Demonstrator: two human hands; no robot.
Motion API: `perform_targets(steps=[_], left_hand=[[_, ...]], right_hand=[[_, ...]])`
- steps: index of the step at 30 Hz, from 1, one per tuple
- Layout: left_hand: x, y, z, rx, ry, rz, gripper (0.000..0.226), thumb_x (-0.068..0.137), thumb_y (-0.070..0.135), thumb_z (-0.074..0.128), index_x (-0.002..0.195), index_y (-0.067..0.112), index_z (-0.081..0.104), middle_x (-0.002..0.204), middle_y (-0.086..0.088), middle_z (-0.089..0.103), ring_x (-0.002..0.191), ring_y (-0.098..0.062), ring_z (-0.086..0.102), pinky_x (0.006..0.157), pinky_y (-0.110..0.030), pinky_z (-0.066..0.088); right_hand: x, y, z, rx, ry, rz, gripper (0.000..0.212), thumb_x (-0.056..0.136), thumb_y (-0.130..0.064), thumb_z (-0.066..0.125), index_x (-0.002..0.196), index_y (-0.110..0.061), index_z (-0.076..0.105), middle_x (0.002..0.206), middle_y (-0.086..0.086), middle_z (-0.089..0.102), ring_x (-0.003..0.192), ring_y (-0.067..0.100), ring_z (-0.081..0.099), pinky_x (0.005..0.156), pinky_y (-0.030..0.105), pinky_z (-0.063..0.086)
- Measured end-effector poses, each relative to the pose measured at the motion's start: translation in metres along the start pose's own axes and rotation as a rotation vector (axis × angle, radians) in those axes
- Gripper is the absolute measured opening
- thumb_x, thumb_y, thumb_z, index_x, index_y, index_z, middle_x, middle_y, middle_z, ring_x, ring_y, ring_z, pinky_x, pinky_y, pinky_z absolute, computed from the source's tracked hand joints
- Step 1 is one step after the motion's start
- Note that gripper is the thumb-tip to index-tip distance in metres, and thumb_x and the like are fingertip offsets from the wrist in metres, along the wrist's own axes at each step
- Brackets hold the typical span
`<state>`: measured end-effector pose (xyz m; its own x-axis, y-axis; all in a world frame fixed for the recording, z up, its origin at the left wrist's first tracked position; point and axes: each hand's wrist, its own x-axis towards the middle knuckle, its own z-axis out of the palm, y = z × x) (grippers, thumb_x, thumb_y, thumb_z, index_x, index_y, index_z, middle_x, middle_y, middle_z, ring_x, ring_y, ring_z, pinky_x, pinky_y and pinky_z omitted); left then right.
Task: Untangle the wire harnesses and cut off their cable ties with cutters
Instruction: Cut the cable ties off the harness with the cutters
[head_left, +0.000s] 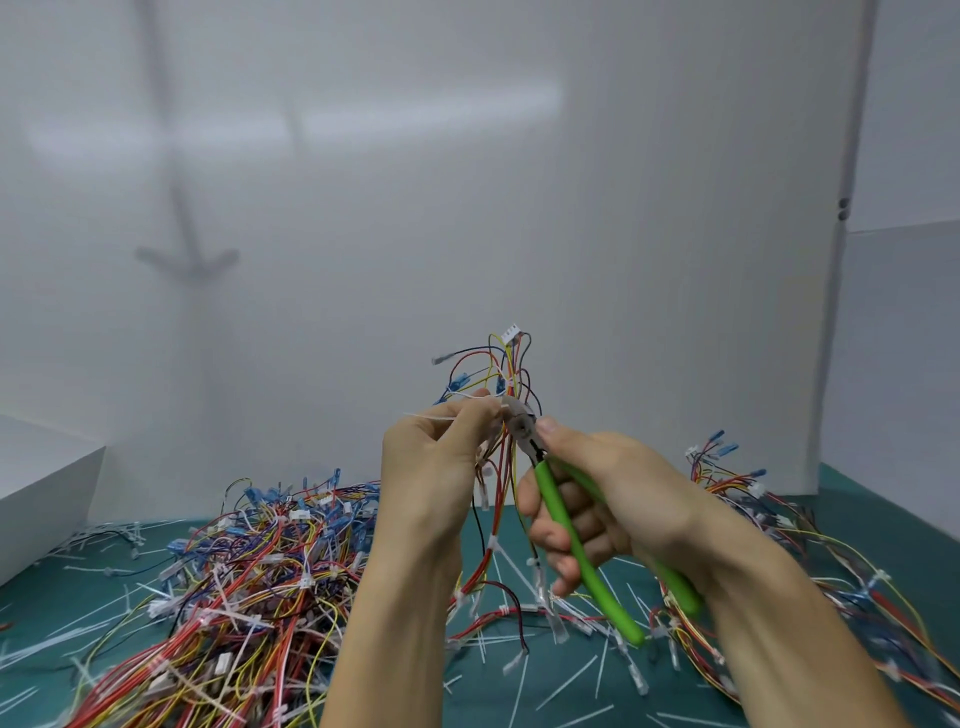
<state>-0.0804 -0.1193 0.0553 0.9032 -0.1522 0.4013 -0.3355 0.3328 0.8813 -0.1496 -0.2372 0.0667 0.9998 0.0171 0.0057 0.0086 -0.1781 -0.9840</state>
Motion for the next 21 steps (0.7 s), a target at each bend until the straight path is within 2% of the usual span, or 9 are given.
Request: perform_targets(steps=[2,5,8,10,14,16,18,21], left_hand=[[0.000,-0.001,0.002,0.006,0.017,0.010,0.026,0.089,0.009,0.063,0.069,0.013,0.079,0.095,-0.008,0.076,0.093,-0.014,0.066,0.083,-0.024,0.052],[0.000,-0.003,0.004,0.033,0.031,0.042,0.017,0.088,0.008,0.063,0.079,0.000,0.075,0.084,-0.010,0.071,0.084,-0.013,0.063,0.072,-0.017,0.051],[-0.001,-0.003,0.005,0.039,-0.003,0.033,0.022,0.088,0.009,0.061,0.072,0.007,0.076,0.087,-0.008,0.071,0.086,-0.014,0.063,0.079,-0.023,0.049],[-0.001,-0.002,0.005,0.041,-0.028,0.033,0.027,0.088,0.010,0.061,0.066,0.014,0.077,0.090,-0.004,0.074,0.086,-0.011,0.065,0.080,-0.022,0.050],[0.001,-0.002,0.001,0.083,-0.090,0.084,0.020,0.087,0.009,0.062,0.075,0.005,0.077,0.092,-0.007,0.074,0.082,-0.005,0.064,0.072,-0.012,0.051],[0.002,-0.005,0.000,0.110,-0.070,0.100,0.018,0.087,0.009,0.065,0.073,0.004,0.075,0.085,0.002,0.074,0.083,-0.003,0.066,0.069,-0.010,0.051],[0.002,-0.005,0.000,0.107,-0.022,0.097,0.018,0.088,0.019,0.069,0.073,0.012,0.078,0.088,0.008,0.076,0.089,-0.002,0.069,0.068,-0.010,0.050],[0.000,-0.002,0.001,0.079,0.003,0.050,0.034,0.081,0.054,0.065,0.074,0.023,0.078,0.083,0.005,0.076,0.085,-0.005,0.072,0.071,-0.017,0.051]], right_hand=[[0.000,0.000,0.000,-0.033,0.023,-0.004,0.060,0.104,-0.049,0.031,0.076,-0.003,0.059,0.052,0.007,0.050,0.042,0.020,0.049,0.051,0.033,0.056],[0.000,0.000,-0.002,-0.095,0.057,-0.014,0.059,0.104,-0.048,0.031,0.076,-0.003,0.058,0.051,0.006,0.049,0.041,0.018,0.047,0.050,0.031,0.054],[-0.003,0.000,-0.004,-0.085,0.048,-0.023,0.060,0.104,-0.048,0.030,0.076,-0.003,0.059,0.052,0.008,0.049,0.042,0.020,0.048,0.050,0.033,0.055],[-0.004,0.001,-0.004,-0.068,0.037,-0.030,0.061,0.104,-0.049,0.030,0.076,-0.003,0.060,0.053,0.008,0.050,0.042,0.021,0.049,0.050,0.033,0.056],[0.002,0.003,0.000,-0.051,0.127,-0.071,0.061,0.104,-0.048,0.030,0.076,-0.002,0.059,0.051,0.008,0.051,0.041,0.021,0.049,0.047,0.031,0.054],[0.004,0.003,-0.002,-0.047,0.195,-0.100,0.061,0.104,-0.047,0.032,0.075,-0.002,0.060,0.051,0.008,0.052,0.041,0.021,0.049,0.048,0.032,0.053],[0.003,0.002,-0.007,-0.057,0.213,-0.121,0.061,0.104,-0.047,0.033,0.075,-0.003,0.063,0.054,0.011,0.058,0.044,0.021,0.052,0.049,0.032,0.053],[-0.002,-0.001,-0.016,-0.091,0.217,-0.167,0.059,0.102,-0.049,0.037,0.078,-0.004,0.066,0.065,0.015,0.067,0.052,0.023,0.056,0.054,0.032,0.054]])
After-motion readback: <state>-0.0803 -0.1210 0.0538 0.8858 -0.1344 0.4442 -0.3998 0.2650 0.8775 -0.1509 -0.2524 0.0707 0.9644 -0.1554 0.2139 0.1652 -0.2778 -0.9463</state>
